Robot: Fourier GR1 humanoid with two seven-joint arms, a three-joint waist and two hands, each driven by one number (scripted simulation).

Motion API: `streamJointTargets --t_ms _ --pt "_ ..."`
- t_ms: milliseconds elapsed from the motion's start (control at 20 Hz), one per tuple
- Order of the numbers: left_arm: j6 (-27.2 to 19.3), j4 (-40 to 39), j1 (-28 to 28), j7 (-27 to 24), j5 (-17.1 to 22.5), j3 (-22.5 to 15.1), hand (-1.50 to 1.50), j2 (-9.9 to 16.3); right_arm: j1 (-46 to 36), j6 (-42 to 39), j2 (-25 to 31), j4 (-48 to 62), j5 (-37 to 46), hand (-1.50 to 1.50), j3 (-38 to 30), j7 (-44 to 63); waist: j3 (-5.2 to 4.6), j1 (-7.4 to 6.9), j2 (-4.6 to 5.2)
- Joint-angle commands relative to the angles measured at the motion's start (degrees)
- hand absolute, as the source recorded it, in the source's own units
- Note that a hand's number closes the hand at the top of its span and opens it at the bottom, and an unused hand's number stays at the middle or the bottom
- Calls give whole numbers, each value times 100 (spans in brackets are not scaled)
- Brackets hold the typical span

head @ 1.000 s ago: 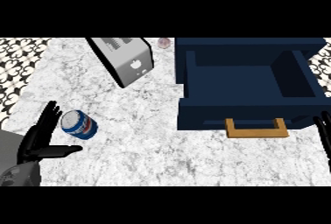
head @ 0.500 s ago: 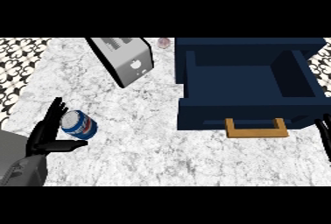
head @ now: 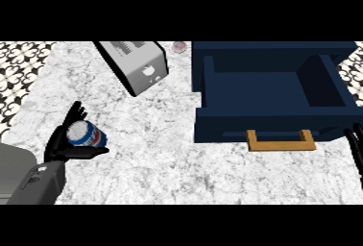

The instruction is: Pick up the can, place it into the drawer and close the drawer

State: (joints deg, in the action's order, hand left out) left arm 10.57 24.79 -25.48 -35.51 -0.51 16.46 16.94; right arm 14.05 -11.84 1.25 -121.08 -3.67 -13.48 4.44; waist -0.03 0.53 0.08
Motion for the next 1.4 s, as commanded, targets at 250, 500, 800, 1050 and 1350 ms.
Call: streamJointTargets --t_ms 250,500,800,1050,1350 --pt "-59 -316 -537 -61 -38 -121 -150 -173 -74 -117 93 37 -102 -150 -182 21 0 5 1" --pt "202 145 -251 101 106 -218 150 -291 317 -225 -18 -418 -379 -150 -251 134 4 -16 -16" --pt "317 954 16 423 311 -381 150 -622 349 -326 30 -480 -457 -150 -388 111 6 -44 -25" --pt "317 1384 142 550 468 -353 150 -472 242 -56 -122 -233 -60 -150 4 -93 4 -36 -14" --pt "-783 2804 969 958 652 -314 150 -1073 822 -88 -123 -837 -311 -150 33 26 9 -89 -47"
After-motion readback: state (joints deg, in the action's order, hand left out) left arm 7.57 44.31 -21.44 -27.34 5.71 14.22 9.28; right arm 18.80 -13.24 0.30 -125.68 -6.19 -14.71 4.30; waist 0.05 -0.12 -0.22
